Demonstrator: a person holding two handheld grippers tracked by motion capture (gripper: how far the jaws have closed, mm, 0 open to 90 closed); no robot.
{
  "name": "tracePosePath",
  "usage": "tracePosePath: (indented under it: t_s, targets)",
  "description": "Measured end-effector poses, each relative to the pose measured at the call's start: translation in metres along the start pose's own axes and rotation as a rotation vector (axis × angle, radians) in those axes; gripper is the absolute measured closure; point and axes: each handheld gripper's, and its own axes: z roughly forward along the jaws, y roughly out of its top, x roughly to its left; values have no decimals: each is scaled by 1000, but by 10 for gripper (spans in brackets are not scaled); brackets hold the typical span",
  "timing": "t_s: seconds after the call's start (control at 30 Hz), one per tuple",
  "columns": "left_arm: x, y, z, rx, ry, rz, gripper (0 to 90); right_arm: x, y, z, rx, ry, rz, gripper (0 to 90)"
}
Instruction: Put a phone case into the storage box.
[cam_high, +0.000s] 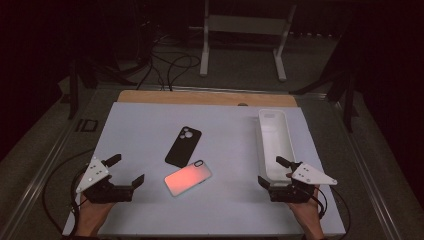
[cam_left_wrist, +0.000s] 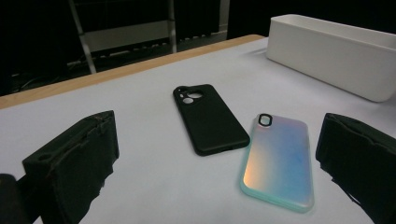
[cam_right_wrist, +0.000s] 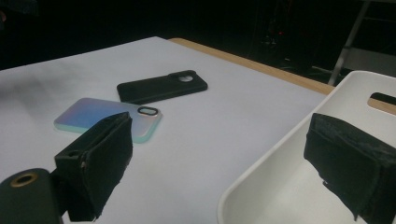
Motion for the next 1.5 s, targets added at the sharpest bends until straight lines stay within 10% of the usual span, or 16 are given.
tracePosePath:
  t_s: [0.53,1.5]
  targets:
    - [0,2,0,7,0,-12,0,-2,1,-2,-3,-11,6,81]
    - [-21,16,50,195,-37,47,0,-6,3,-3,3,-31,21,81]
